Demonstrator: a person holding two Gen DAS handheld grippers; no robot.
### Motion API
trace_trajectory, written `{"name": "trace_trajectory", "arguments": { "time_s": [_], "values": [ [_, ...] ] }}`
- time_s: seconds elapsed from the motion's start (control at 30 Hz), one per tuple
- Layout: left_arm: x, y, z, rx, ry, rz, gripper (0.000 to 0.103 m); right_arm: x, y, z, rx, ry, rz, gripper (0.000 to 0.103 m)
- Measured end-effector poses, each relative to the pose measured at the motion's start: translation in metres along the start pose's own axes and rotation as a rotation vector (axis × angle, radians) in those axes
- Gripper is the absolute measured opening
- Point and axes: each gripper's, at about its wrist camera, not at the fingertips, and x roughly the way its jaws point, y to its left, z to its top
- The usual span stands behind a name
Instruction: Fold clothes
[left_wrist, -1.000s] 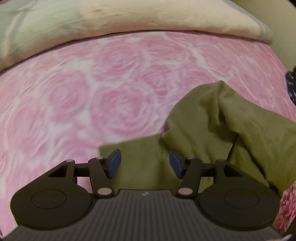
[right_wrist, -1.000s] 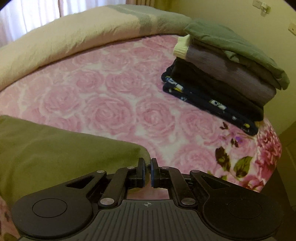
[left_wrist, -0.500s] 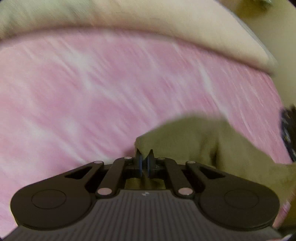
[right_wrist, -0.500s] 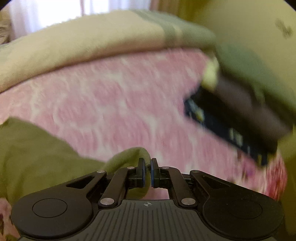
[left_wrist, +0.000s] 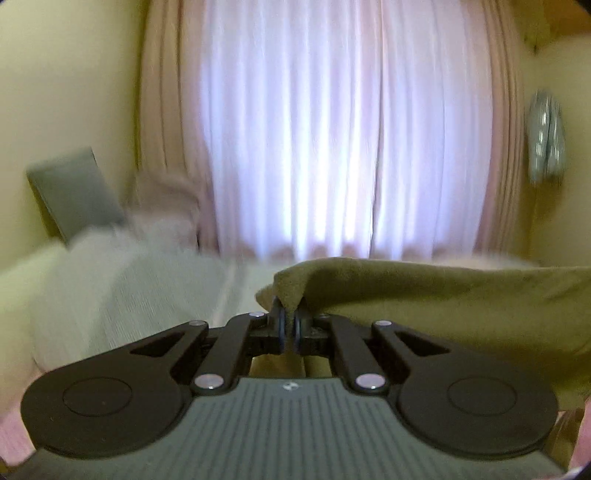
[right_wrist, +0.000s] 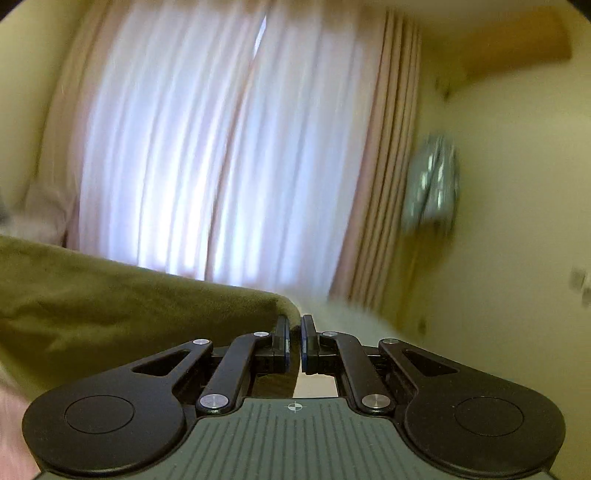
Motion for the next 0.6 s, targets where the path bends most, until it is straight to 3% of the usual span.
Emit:
{"name": "trace_trajectory", "arguments": {
  "time_s": [0.03, 0.1, 0.23, 0.3, 0.4, 0.5, 0.57, 0.6],
  "values": [
    [-0.015, 0.004, 0.008, -0.006, -0.028, 0.005, 0.004, -0.008, -0.002, 0.011, 0.012, -0.032, 0.012, 0.003],
    [-0.046, 0.013, -0.01, -0.035, -0.019, -0.001, 0.004, -0.028, -0.004, 0.014, -0.004, -0.055, 0.033, 0.003],
    [-0.099, 0.025, -0.106, -0.103, 0.13, -0.018, 0.004, -0.079, -0.004, -0.047, -0.09, 0.041, 0.047, 0.004],
    [-0.127, 0.023, -0.175, -0.103, 0.242, -0.021, 0.004, -0.105, -0.004, -0.101, -0.131, 0.143, 0.054, 0.004],
    [-0.158, 0.021, -0.292, -0.136, 0.519, 0.026, 0.009, -0.123, -0.013, -0.166, 0.02, 0.355, 0.042, 0.004],
    [-0.184, 0.024, -0.4, -0.205, 0.816, 0.156, 0.009, -0.14, -0.022, -0.23, 0.178, 0.566, 0.03, 0.004],
    [-0.203, 0.028, -0.443, -0.245, 0.926, 0.229, 0.01, -0.151, -0.029, -0.273, 0.283, 0.705, 0.021, 0.004],
    [-0.212, 0.032, -0.453, -0.265, 0.94, 0.242, 0.011, -0.157, -0.032, -0.295, 0.337, 0.775, 0.017, 0.004]
  ]
}}
